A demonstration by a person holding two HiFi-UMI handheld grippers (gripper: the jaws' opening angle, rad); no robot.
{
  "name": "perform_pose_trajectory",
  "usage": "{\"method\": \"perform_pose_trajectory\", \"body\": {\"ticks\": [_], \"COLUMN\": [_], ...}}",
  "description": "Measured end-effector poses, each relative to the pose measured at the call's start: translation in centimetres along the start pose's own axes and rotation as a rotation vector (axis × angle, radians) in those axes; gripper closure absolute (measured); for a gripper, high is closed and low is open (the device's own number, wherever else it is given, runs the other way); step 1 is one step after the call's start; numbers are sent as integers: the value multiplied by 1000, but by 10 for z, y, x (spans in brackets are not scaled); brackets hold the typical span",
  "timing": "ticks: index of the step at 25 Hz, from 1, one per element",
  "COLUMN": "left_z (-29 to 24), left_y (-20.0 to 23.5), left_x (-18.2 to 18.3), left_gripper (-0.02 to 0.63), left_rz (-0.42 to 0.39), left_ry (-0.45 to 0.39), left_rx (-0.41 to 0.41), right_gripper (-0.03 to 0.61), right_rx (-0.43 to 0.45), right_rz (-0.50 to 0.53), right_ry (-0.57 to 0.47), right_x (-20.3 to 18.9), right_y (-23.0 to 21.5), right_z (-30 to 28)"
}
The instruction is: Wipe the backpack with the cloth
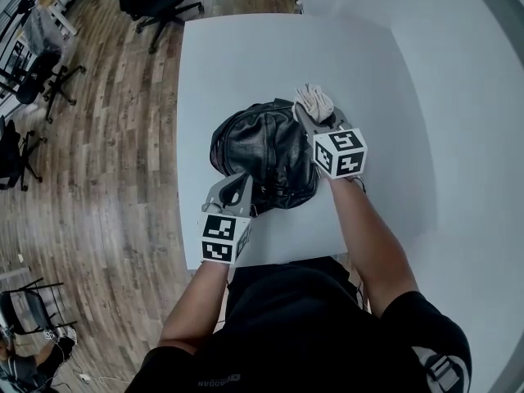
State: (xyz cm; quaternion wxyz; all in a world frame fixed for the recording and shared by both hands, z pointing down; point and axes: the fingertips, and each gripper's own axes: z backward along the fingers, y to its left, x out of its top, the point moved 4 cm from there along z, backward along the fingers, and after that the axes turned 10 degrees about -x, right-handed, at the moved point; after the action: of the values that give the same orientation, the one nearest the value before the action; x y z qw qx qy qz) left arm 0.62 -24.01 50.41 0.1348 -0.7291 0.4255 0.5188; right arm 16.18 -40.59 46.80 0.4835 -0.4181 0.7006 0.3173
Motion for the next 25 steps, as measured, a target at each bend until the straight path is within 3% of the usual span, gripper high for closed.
{"method": "perform_pose_trajectory", "body": {"ticks": [12, 25], "left_z": [1, 17], "left_y": [-18, -28], "left_x": [2, 0], "left_gripper": [607, 607], "left_rz": [-30, -51], "left_ry": [-5, -17], "left_rx": [-34, -52], "right_gripper": [468, 468], "right_rx": [-67, -80], "right_rz": [3, 5], "right_ry": [-27, -57], "right_x": [8, 19], "right_y": [-25, -13], "right_z": [29, 48]}}
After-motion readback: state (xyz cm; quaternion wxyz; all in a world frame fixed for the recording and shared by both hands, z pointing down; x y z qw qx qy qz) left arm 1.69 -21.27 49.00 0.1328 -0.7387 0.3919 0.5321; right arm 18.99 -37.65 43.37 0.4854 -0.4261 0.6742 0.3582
